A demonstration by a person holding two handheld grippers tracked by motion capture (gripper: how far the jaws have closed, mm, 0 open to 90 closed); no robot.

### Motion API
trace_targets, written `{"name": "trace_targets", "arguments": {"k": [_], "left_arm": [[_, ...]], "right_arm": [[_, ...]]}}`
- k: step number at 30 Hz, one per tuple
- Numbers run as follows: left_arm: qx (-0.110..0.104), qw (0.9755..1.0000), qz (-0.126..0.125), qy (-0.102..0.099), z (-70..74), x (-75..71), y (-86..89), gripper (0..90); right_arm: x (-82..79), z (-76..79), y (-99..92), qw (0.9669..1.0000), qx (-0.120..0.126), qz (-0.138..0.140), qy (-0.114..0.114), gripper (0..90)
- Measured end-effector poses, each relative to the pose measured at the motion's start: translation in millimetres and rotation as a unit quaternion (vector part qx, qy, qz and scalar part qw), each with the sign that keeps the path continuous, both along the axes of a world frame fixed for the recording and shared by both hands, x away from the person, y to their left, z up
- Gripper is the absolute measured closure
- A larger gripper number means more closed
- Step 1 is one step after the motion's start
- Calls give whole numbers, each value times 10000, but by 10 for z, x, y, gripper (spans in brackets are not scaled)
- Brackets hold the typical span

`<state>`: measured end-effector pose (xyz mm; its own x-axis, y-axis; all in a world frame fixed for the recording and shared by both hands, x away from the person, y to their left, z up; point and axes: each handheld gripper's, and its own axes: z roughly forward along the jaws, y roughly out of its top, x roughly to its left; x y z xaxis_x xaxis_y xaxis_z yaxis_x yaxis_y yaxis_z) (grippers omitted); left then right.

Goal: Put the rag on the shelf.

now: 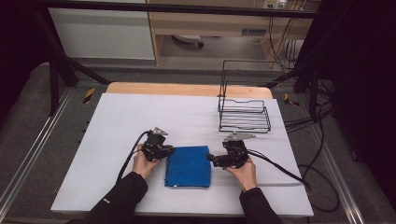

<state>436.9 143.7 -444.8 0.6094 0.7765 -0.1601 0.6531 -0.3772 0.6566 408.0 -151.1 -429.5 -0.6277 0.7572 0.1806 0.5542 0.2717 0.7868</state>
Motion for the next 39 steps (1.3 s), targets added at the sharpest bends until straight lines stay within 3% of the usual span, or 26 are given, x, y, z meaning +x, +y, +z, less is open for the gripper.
{"name": "trace_targets", "arguments": {"k": [4,11,25,31,39], "left_arm": [[9,10000,-28,6,-2,-2,9,810],[16,10000,-46,-46,-7,-8,8,809],[-10,9998,-135,-113,-19,-8,24,809],[-45,9998,-159,-147,-27,-10,31,809],[-57,9998,-152,-141,-24,-12,31,816]], "right_arm": [[132,-42,97,9998,-40,-140,109,172],[301,-181,175,9987,-54,-236,458,351],[340,-233,225,9974,-68,6,724,666],[347,-214,277,9966,-218,88,790,745],[392,-200,261,9936,-97,120,1122,836]]}}
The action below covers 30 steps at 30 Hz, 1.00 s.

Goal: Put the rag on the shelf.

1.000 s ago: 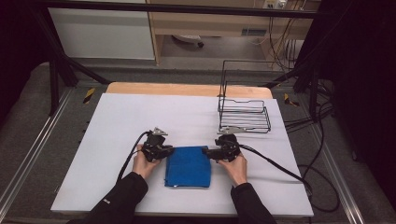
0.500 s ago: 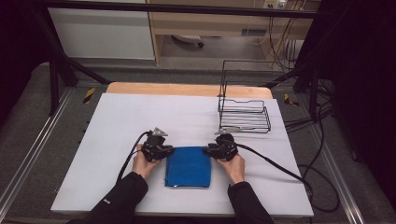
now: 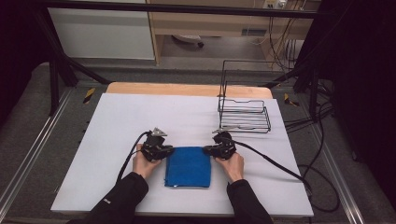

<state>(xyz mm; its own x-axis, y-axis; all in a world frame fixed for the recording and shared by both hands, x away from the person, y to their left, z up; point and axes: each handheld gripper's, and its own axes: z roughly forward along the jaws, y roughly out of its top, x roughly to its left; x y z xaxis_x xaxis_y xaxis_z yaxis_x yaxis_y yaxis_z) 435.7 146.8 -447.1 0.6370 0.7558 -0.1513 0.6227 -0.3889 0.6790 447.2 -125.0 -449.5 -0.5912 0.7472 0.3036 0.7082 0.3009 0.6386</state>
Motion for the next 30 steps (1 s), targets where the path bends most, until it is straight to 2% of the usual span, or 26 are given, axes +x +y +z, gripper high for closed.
{"name": "trace_targets", "arguments": {"k": [9,14,21,26,30], "left_arm": [[-95,10000,30,-3,39,-9,27,842],[-306,9995,47,-41,120,-40,76,844],[-532,9983,25,-236,272,-132,135,844],[-771,9962,-7,-406,393,-220,173,844],[-856,9945,-15,-600,488,-310,187,844]], "right_arm": [[-43,60,-16,9999,118,-45,-82,858],[-97,152,-42,9993,315,-48,-209,859],[-191,243,-65,9977,473,-48,-491,858],[-277,327,-98,9955,556,-13,-769,858],[-349,420,-136,9929,725,-32,-944,859]]}}
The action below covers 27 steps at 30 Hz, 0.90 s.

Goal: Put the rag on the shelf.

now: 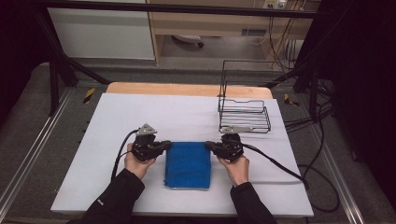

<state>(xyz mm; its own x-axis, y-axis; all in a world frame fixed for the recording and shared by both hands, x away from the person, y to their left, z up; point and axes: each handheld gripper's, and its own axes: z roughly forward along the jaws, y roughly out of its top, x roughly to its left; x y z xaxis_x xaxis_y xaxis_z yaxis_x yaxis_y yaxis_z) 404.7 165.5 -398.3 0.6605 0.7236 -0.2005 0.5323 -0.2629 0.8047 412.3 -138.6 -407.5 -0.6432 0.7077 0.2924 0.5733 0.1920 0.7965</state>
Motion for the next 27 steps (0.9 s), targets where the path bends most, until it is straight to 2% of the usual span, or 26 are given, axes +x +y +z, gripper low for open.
{"name": "trace_targets", "arguments": {"k": [4,9,14,17,27], "left_arm": [[-146,9998,-37,-161,106,-98,-6,844],[-219,9992,-19,-345,208,-178,-11,844],[-316,9982,48,-512,277,-235,-7,844],[-404,9973,76,-606,324,-264,9,844],[-549,9936,70,-987,500,-373,-11,843]], "right_arm": [[-54,93,-33,9997,134,-27,-192,858],[-106,161,-67,9987,256,-40,-432,859],[-159,255,-67,9970,215,-18,-746,858],[-204,337,-72,9956,314,6,-887,858],[-300,519,-103,9912,333,-35,-1279,858]]}}
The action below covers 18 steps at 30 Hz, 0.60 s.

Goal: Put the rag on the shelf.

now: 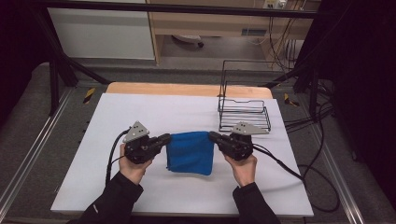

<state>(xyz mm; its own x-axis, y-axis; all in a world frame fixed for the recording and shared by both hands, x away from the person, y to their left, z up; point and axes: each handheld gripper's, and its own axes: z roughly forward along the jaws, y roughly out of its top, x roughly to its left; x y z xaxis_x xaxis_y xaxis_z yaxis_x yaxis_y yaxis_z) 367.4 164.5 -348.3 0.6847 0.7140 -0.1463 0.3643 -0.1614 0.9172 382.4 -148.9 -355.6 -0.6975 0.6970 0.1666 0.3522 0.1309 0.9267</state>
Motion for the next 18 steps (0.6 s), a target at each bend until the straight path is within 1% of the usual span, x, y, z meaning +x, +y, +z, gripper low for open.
{"name": "trace_targets", "arguments": {"k": [3,4,7,8,12,13,18], "left_arm": [[-58,10000,20,-72,46,-14,-2,843],[-90,9999,25,-88,60,-18,-1,843],[-143,9997,45,-178,103,-27,-10,843],[-161,9996,59,-208,117,-28,-17,843],[-227,9992,87,-304,170,-15,-61,844],[-233,9992,81,-322,182,-9,-73,844],[-261,9987,33,-438,221,4,-147,844]], "right_arm": [[-32,66,-12,9999,65,-6,-115,858],[-56,111,-18,9998,74,-11,-202,858],[-80,154,-21,9996,77,-21,-267,858],[-100,192,-32,9994,96,-27,-344,858],[-116,228,-55,9989,191,-79,-422,858],[-126,248,-78,9987,207,-130,-451,858],[-145,307,-137,9980,282,-203,-536,858]]}}
